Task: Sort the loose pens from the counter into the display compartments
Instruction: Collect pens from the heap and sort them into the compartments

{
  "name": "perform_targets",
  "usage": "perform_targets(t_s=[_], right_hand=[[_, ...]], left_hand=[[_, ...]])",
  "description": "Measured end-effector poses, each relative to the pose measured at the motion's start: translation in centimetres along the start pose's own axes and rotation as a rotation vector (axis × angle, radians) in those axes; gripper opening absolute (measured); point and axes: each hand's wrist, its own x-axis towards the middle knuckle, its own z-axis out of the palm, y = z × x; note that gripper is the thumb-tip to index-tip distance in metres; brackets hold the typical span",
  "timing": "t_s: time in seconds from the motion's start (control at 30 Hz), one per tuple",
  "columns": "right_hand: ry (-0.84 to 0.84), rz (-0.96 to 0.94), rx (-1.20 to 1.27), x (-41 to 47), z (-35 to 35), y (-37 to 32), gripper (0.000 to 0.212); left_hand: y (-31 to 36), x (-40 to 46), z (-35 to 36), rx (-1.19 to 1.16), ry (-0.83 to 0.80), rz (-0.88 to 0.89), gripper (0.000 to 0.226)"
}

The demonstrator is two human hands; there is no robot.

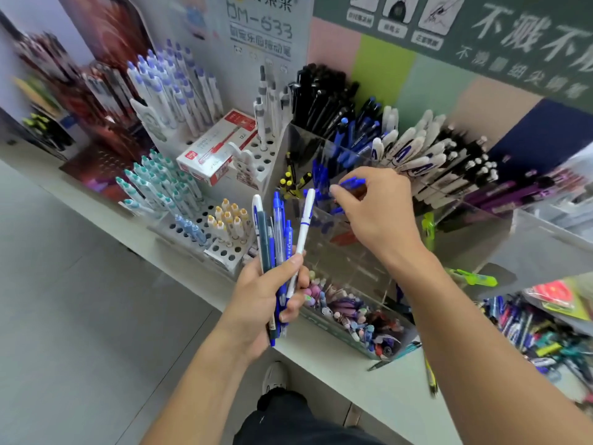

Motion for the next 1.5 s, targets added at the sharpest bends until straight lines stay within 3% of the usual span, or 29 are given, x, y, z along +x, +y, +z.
perform_targets(t_s=[0.2,0.4,0.47,0.57,0.63,0.73,0.83,0.9,0.97,1.1,1.2,1.4,1.5], right_hand=[[0.143,-0.053,0.047,0.6,-0.9,-1.1,0.020],[-0.224,0.017,-0.188,2.4,0.1,-2.0,0.018],[-0.240,0.005,-0.201,1.9,-0.1,-2.1,0.014],[-0.149,0.088,0.161,0.1,-2.5,-1.9,0.023],[-0.188,0.205,0.452,-1.7,-4.5,-2.0,0.032],[-0.233,0.292,0.709,-3.8,-6.7,-1.8,0.027],[0.084,0.153,0.838,-3.4,-10.3,-0.9,0.018],[0.386,-0.047,0.761,-2.4,-13.2,-0.4,0.014],[0.542,-0.186,0.561,-1.2,-14.8,0.0,0.015],[0.408,-0.211,0.154,1.6,-13.2,1.0,0.017],[0.289,-0.207,-0.001,2.9,-10.8,1.5,0.019],[0.171,-0.194,-0.209,4.0,-8.7,2.1,0.019],[0.164,-0.185,-0.379,2.1,-8.9,0.9,0.030]], left_hand=[[0.1,0.4,-0.1,0.058,0.025,0.032,0.017],[0.2,0.0,0.7,0.029,0.057,0.072,0.031],[0.4,-0.2,0.9,0.015,0.056,0.080,0.037],[0.7,-0.4,1.3,0.012,0.014,0.107,0.038],[0.7,-0.5,1.8,0.050,-0.033,0.113,0.033],[0.4,-0.7,3.2,0.134,-0.120,0.092,0.028],[0.2,-0.3,4.5,0.047,-0.093,0.077,0.021],[0.2,0.2,4.8,-0.068,-0.079,0.037,0.024],[0.2,0.5,4.8,-0.113,-0.103,0.009,0.028],[0.3,0.6,5.2,-0.090,-0.126,0.002,0.018],[0.3,0.6,5.2,-0.052,-0.135,0.009,0.006],[0.1,0.3,5.0,0.030,-0.101,0.036,0.034],[0.0,0.1,4.9,0.059,-0.120,0.040,0.040]])
